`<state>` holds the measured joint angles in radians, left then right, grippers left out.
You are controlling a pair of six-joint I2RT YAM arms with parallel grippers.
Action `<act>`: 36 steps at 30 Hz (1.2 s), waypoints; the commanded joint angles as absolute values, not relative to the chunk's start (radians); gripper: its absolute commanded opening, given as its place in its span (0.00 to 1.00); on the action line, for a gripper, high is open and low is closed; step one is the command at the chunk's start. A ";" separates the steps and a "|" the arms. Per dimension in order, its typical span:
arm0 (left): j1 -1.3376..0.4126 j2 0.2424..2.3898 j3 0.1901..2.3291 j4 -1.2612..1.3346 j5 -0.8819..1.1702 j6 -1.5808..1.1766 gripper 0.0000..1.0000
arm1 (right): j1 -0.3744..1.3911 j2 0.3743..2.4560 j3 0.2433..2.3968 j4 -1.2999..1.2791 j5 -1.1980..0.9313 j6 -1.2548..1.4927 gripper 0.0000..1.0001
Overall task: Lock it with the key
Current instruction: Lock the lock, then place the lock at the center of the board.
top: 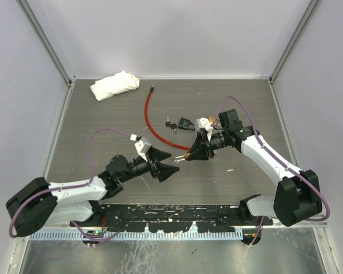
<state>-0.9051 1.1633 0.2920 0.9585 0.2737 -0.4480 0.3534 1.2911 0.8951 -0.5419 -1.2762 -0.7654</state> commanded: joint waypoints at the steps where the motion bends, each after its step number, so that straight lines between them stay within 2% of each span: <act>1: -0.908 1.027 0.264 0.835 0.102 -0.470 0.86 | 0.321 1.301 0.970 -0.653 -1.276 -0.908 0.01; 4: -0.909 0.921 0.250 0.668 -0.021 -0.501 0.99 | 0.287 1.307 0.996 -0.704 -1.256 -0.950 0.01; 13: -0.908 0.729 0.168 0.458 -0.172 -0.607 0.98 | 0.185 1.299 1.016 -0.712 -1.225 -0.939 0.03; 36: -0.907 0.901 0.173 0.521 -0.142 -0.653 0.98 | 0.065 1.290 0.978 -0.483 -1.038 -0.677 0.04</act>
